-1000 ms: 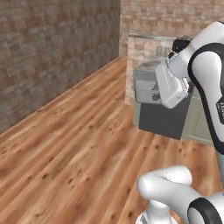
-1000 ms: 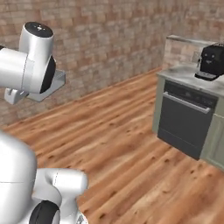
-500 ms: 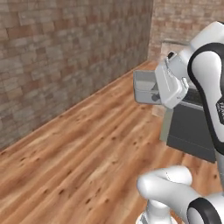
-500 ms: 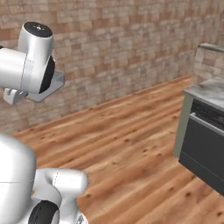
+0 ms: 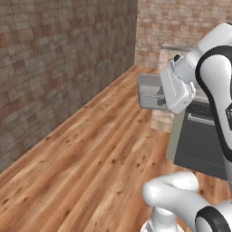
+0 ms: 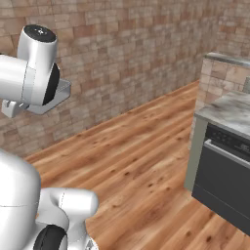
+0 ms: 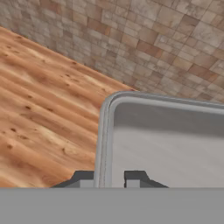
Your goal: Retrieve the tupperware and aluminum foil from the cabinet and place them on the dining counter near the plate with steak and garlic to prepare for storing leftovers.
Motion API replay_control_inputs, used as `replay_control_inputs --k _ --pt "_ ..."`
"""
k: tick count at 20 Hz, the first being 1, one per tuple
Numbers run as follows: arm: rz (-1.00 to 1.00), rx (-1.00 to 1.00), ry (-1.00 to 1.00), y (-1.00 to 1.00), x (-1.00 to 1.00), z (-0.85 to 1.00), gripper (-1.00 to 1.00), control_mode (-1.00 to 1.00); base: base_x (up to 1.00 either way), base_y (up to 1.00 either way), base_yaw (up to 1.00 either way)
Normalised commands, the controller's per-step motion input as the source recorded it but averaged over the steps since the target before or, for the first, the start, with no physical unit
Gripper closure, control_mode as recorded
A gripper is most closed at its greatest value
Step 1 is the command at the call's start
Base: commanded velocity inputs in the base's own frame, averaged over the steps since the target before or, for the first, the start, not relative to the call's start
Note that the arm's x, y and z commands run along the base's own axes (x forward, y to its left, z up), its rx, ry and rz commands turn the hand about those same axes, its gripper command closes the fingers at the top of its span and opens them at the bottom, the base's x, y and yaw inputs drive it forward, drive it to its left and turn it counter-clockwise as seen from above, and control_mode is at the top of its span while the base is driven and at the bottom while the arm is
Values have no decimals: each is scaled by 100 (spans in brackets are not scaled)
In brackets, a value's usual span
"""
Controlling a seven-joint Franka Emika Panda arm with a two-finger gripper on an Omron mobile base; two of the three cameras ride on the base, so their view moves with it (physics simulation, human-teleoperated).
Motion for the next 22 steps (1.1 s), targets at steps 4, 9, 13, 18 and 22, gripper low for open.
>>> replay_control_inputs --k 4,9,13,18,22 --pt "0 0 0 0 0 0 100 100 100 45 -45" --pt "0 0 0 0 0 0 100 100 100 63 -48" --pt "0 0 0 0 0 0 100 100 100 78 -48" --pt "0 0 0 0 0 0 100 100 100 95 -43" --pt "0 0 0 0 0 0 100 100 100 100 -40"
